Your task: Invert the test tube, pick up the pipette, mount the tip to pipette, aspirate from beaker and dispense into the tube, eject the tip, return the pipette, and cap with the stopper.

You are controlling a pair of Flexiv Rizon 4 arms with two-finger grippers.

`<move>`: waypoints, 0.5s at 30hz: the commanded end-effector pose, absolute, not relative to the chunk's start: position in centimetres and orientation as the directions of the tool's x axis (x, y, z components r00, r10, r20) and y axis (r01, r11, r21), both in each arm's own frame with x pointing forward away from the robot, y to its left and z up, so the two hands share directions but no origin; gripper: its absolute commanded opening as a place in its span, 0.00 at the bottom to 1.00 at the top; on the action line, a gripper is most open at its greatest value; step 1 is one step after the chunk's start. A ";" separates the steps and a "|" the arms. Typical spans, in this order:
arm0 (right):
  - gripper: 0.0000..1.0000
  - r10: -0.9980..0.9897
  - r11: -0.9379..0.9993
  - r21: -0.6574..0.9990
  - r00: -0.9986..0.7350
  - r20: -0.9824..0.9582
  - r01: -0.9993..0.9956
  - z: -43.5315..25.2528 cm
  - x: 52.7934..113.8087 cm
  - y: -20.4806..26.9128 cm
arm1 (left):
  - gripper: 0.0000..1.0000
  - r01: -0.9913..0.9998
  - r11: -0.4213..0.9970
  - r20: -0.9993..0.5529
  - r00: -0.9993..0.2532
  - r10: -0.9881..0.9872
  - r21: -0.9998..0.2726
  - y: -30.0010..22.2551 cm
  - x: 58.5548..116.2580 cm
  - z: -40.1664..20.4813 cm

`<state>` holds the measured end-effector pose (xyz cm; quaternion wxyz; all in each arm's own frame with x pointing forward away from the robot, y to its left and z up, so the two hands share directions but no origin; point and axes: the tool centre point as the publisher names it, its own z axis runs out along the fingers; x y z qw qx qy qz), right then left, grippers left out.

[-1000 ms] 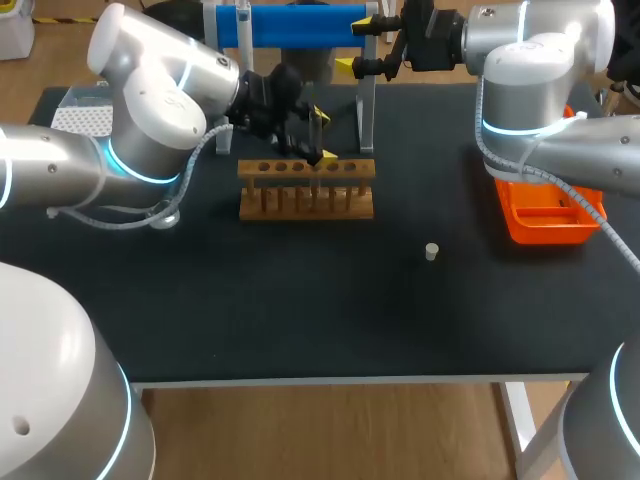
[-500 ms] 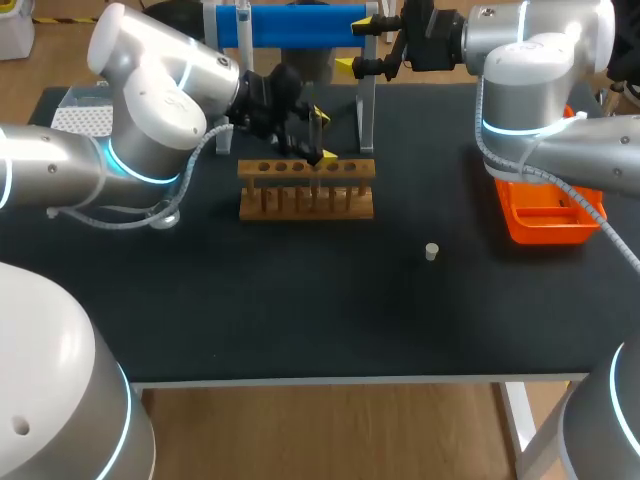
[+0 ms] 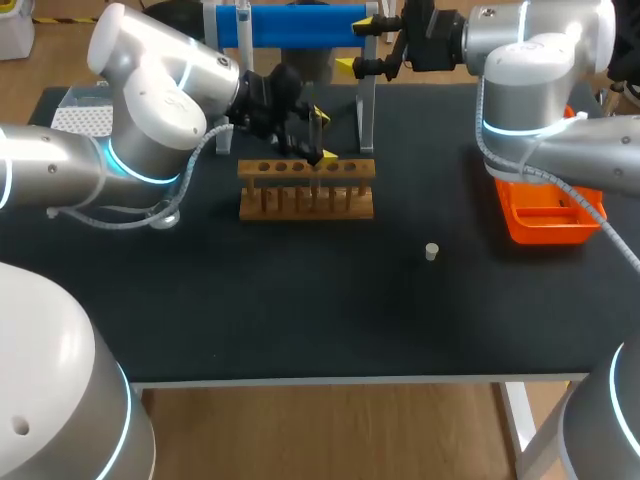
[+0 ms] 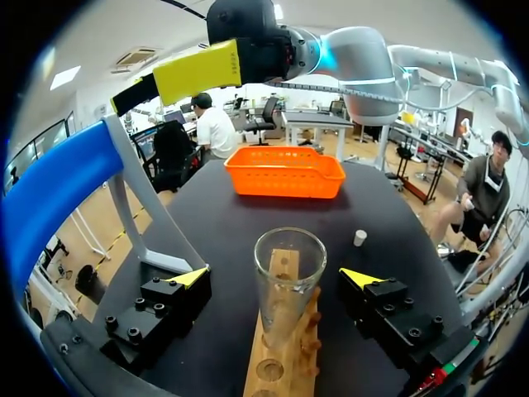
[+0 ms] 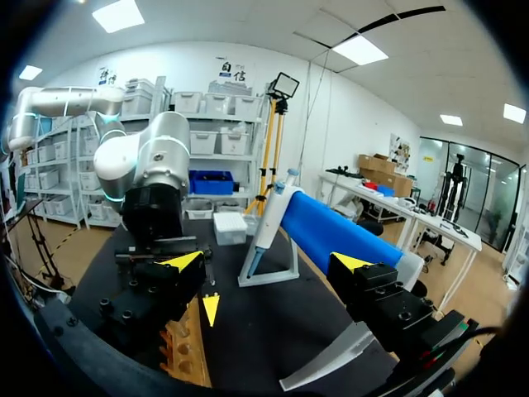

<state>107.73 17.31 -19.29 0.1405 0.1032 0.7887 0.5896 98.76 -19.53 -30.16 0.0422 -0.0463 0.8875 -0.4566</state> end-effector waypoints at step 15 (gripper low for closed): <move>1.00 0.367 0.287 0.958 -0.921 -0.128 -0.019 -17.8 97.3 4.3 | 1.00 -0.045 0.581 -0.031 -0.992 -0.119 -0.812 -19.6 98.9 -30.2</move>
